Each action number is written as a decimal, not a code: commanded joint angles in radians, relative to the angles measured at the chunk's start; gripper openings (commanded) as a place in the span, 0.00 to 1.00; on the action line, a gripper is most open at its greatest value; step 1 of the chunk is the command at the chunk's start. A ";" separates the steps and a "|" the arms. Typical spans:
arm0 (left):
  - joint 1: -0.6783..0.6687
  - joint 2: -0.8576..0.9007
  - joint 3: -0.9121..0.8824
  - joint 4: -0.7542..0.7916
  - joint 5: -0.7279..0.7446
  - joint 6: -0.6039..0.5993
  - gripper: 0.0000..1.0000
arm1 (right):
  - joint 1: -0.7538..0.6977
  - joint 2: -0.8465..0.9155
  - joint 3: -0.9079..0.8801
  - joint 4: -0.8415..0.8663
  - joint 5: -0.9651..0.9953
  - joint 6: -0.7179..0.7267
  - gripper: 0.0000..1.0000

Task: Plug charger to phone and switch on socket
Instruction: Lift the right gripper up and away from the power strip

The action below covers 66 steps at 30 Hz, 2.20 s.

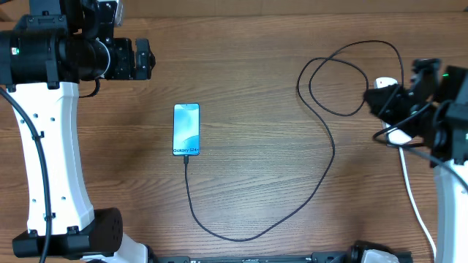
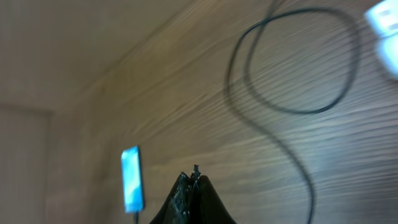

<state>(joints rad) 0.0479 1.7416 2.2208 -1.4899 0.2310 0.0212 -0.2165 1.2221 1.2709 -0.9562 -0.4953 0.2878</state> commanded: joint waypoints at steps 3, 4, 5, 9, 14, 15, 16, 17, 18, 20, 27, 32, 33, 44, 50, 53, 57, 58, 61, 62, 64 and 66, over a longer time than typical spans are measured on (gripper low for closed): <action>0.004 -0.008 0.011 0.002 0.005 -0.003 1.00 | 0.163 -0.040 0.006 -0.087 0.114 0.003 0.04; 0.004 -0.008 0.011 0.002 0.005 -0.003 1.00 | 0.180 -0.040 0.006 -0.097 0.121 0.008 0.04; 0.004 -0.008 0.011 0.002 0.005 -0.003 1.00 | 0.198 -0.040 0.006 -0.107 0.122 0.013 0.04; 0.004 -0.008 0.011 0.002 0.005 -0.003 0.99 | 0.246 -0.042 0.006 -0.121 0.129 0.026 0.04; 0.004 -0.008 0.011 0.002 0.005 -0.003 0.99 | 0.251 -0.042 0.006 -0.163 0.183 0.025 0.04; 0.004 -0.008 0.011 0.002 0.005 -0.003 1.00 | 0.251 -0.042 0.007 -0.169 0.190 0.018 0.05; 0.004 -0.008 0.011 0.002 0.005 -0.002 1.00 | 0.251 -0.042 0.007 -0.172 0.193 0.013 0.05; 0.004 -0.008 0.011 0.002 0.005 -0.003 0.99 | 0.251 -0.042 0.008 -0.172 0.195 0.009 0.05; 0.004 -0.008 0.011 0.002 0.005 -0.003 0.99 | 0.251 -0.043 0.009 -0.174 0.196 0.008 0.05; 0.004 -0.008 0.011 0.002 0.005 -0.003 1.00 | 0.251 -0.044 0.022 -0.184 0.196 -0.007 0.05; 0.004 -0.008 0.011 0.002 0.005 -0.003 1.00 | 0.251 -0.055 0.125 -0.268 0.196 -0.085 0.09; 0.004 -0.008 0.011 0.002 0.005 -0.003 0.99 | 0.251 -0.080 0.192 -0.312 0.196 -0.089 0.21; 0.004 -0.008 0.011 0.002 0.005 -0.003 1.00 | 0.251 -0.087 0.198 -0.311 0.196 -0.089 0.31; 0.004 -0.008 0.011 0.002 0.005 -0.003 1.00 | 0.249 -0.120 0.201 -0.306 0.219 -0.088 1.00; 0.004 -0.008 0.011 0.002 0.005 -0.003 0.99 | 0.249 -0.122 0.201 -0.248 0.218 -0.089 1.00; 0.004 -0.008 0.011 0.002 0.005 -0.003 1.00 | 0.249 -0.122 0.201 -0.235 0.217 -0.122 1.00; 0.004 -0.008 0.011 0.002 0.005 -0.003 0.99 | 0.249 -0.122 0.201 -0.235 0.220 -0.168 1.00; 0.004 -0.008 0.011 0.002 0.005 -0.003 1.00 | 0.249 -0.122 0.201 -0.235 0.225 -0.167 1.00; 0.004 -0.008 0.011 0.002 0.005 -0.003 1.00 | 0.249 -0.122 0.200 -0.232 0.225 -0.167 1.00; 0.004 -0.008 0.011 0.002 0.005 -0.003 1.00 | 0.249 -0.122 0.198 -0.225 0.225 -0.174 1.00; 0.004 -0.008 0.011 0.002 0.005 -0.003 1.00 | 0.249 -0.128 0.182 -0.187 0.227 -0.196 1.00; 0.004 -0.008 0.011 0.002 0.005 -0.003 1.00 | 0.249 -0.158 0.142 -0.123 0.236 -0.222 1.00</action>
<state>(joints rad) 0.0479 1.7416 2.2208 -1.4895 0.2310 0.0212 0.0288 1.1027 1.4406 -1.1229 -0.2787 0.1158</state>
